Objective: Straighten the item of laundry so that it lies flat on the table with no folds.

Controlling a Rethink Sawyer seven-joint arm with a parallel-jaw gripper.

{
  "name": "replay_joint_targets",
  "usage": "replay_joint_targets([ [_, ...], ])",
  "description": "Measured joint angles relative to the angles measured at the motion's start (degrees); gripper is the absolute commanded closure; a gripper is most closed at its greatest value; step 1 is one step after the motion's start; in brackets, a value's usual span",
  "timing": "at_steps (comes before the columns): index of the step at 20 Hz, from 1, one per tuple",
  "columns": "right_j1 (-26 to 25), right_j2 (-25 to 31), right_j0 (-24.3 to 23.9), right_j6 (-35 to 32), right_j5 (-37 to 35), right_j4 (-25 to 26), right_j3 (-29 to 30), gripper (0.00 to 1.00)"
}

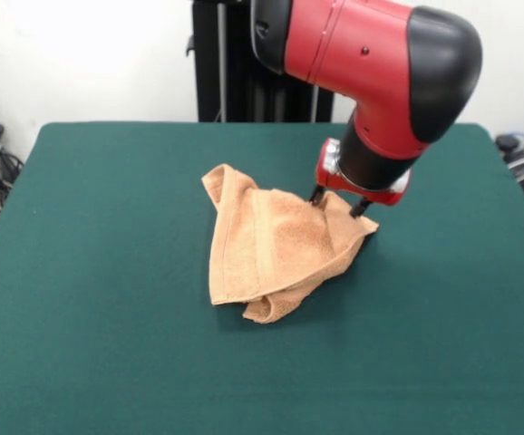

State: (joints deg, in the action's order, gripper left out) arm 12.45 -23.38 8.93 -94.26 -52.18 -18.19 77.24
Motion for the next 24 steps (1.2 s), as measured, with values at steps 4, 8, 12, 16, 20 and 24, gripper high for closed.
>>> replay_joint_targets([
  [4, -0.71, -1.22, 1.15, 0.00, 0.01, 0.00, -0.27, 0.00],
  [8, -1.47, -1.71, 1.59, 0.00, 0.01, -0.01, -0.34, 0.00],
  [12, -2.42, -1.82, 1.52, 0.00, 0.01, -0.02, -0.34, 0.00],
  [16, -2.61, -1.82, 1.47, 0.00, 0.01, -0.04, -0.33, 0.00],
  [20, -2.60, -1.83, 1.40, 0.00, 0.00, -0.15, -0.32, 0.00],
  [24, -2.61, -1.83, 1.40, 0.00, 0.01, -0.22, -0.24, 0.00],
])
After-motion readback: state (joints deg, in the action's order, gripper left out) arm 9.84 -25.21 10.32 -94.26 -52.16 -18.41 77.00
